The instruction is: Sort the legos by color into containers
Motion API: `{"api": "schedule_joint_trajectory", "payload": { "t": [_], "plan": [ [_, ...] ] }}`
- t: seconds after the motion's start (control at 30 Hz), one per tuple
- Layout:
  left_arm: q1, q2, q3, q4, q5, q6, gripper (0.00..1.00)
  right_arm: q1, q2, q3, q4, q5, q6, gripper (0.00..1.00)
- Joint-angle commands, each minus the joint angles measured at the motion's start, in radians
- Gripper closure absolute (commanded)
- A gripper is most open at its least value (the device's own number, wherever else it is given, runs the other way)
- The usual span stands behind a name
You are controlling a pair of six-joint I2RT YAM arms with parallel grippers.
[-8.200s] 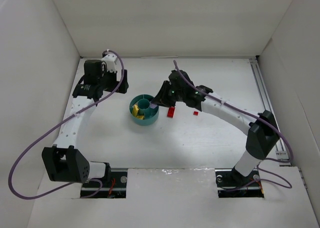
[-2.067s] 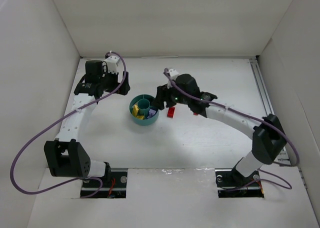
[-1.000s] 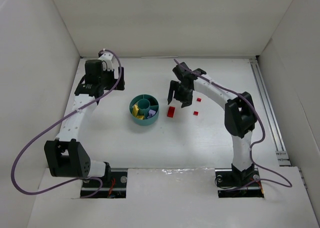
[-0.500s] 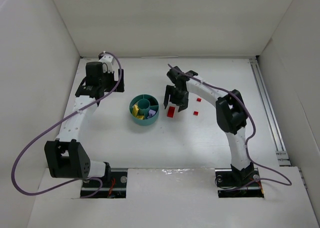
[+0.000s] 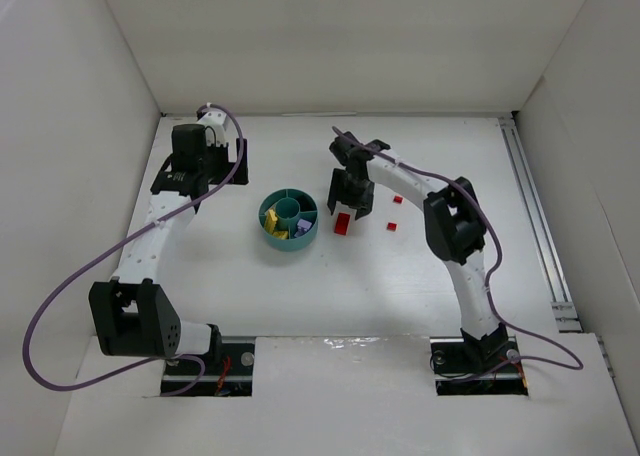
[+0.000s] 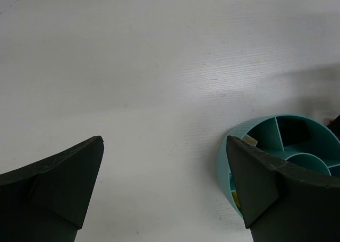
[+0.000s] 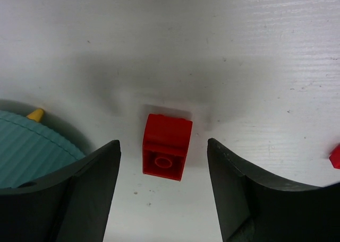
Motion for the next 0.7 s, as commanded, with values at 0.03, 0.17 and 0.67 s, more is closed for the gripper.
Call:
{"api": "schedule_joint_trajectory", "payload": {
  "t": [0.03, 0.17, 0.67],
  "plan": [
    [0.014, -0.013, 0.016, 0.028, -0.010, -0.012, 0.01, 0.019, 0.019, 0.057, -0.034, 0.044, 0.011, 0.32],
    [0.034, -0.004, 0.016, 0.028, -0.010, -0.012, 0.01, 0.019, 0.019, 0.057, -0.043, 0.053, 0.002, 0.43],
    [0.034, 0.001, 0.023, 0.083, 0.034, -0.012, 0.01, 0.000, -0.125, 0.064, -0.006, 0.029, -0.019, 1.00]
  ]
}}
